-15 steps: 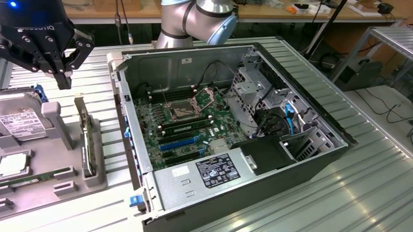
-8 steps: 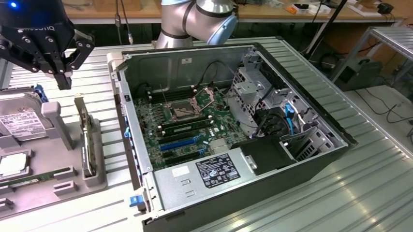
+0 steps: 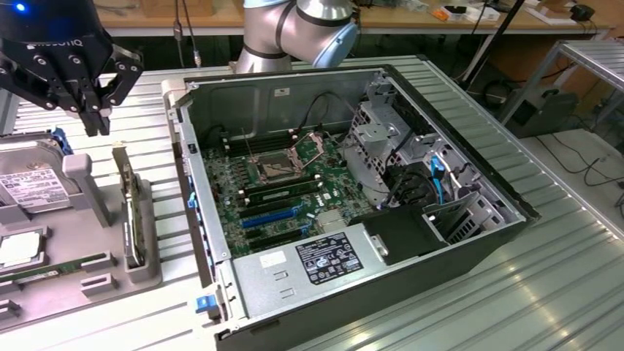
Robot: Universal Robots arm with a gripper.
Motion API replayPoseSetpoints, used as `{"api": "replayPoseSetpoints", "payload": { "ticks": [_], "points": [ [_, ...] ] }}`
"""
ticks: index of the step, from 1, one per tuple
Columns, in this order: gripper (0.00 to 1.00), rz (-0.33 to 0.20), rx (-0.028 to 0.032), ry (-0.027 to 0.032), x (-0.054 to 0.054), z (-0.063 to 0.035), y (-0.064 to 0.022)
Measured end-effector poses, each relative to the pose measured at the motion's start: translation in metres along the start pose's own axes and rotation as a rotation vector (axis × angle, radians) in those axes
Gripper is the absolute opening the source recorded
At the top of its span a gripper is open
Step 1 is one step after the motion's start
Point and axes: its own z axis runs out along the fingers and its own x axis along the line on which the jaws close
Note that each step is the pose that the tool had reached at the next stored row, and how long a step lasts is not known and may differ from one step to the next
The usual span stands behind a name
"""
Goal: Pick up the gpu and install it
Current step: 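Pick up the gpu and move the gpu toward the slot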
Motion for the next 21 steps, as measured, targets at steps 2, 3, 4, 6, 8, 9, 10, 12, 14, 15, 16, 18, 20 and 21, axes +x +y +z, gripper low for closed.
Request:
{"api": "replayPoseSetpoints", "payload": {
  "ticks": [2,3,4,6,8,9,10,12,14,15,16,18,20,21],
  "points": [
    [0.24,0.0,-0.0001,0.0,0.0,0.0,0.0],
    [0.3,0.0,0.0,-0.0001,0.0,0.0,0.0],
    [0.36,0.0,-0.0001,-0.0001,0.0,0.0,0.0],
    [0.42,0.0,0.0,0.0,0.0,0.0,0.0],
    [0.42,0.0,-0.0001,-0.0001,0.0,0.0001,0.0],
    [0.42,0.0,0.0,-0.0001,0.0,0.0,0.0],
    [0.42,0.0,0.0,0.0,0.0,0.0,0.0],
    [0.42,0.0,-0.0002,-0.0002,0.0,0.0002,-0.0002],
    [0.42,0.0,-0.0001,-0.0001,-0.0002,0.0002,-0.0027],
    [0.42,0.0,-0.0001,-0.0001,-0.0002,0.0002,-0.0033],
    [0.42,0.0,-0.0001,-0.0001,-0.0002,0.0002,-0.0033],
    [0.42,0.0,-0.0001,-0.0001,-0.0002,0.0002,-0.0033],
    [0.42,0.0,-0.0001,-0.0001,-0.0002,0.0007,-0.0034],
    [0.42,0.0,-0.0001,-0.0001,-0.0002,0.0016,-0.0034]
  ]
}}
